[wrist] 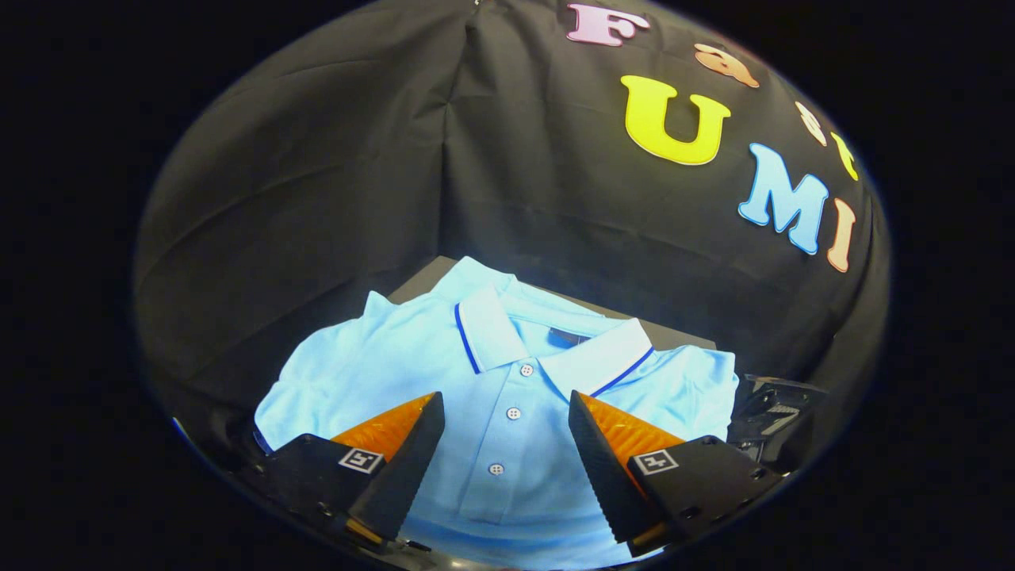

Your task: Put the clothes into the washing machine and then close the washing machine lid.

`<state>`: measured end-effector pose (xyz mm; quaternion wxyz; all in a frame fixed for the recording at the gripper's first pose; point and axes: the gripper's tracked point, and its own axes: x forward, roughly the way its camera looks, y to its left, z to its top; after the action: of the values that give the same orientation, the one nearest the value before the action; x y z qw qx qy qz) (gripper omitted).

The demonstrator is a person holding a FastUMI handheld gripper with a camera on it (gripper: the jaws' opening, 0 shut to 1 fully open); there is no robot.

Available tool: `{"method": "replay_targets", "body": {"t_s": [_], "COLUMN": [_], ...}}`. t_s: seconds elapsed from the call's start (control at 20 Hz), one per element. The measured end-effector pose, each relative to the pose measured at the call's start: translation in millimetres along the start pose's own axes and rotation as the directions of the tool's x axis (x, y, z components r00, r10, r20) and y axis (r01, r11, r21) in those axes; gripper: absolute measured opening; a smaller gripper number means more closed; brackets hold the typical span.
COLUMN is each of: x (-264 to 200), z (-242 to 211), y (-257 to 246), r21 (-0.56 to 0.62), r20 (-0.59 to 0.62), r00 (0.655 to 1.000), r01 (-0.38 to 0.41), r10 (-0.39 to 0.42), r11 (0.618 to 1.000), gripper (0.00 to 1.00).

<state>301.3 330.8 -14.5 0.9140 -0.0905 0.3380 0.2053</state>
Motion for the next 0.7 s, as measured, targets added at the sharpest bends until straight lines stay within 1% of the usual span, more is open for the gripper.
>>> {"method": "replay_targets", "body": {"t_s": [0.15,0.35,0.45,0.65,0.7], "x": [10,15,14,13,13], "z": [-5,-5,-4,-4,-4], "y": [-5,-6,-4,-4,-2], "r21": [0.014,0.028,0.039,0.1,0.09], "r20": [-0.011,-0.015,-0.011,0.004,0.011], "r00": [1.0,1.0,1.0,0.999,0.999], "r01": [0.011,0.002,-0.006,-0.045,-0.046], "r10": [-0.01,-0.002,0.006,0.045,0.045], "r11": [1.0,1.0,0.999,0.994,0.995], "gripper": [0.98,0.99,0.99,0.99,0.99]}}
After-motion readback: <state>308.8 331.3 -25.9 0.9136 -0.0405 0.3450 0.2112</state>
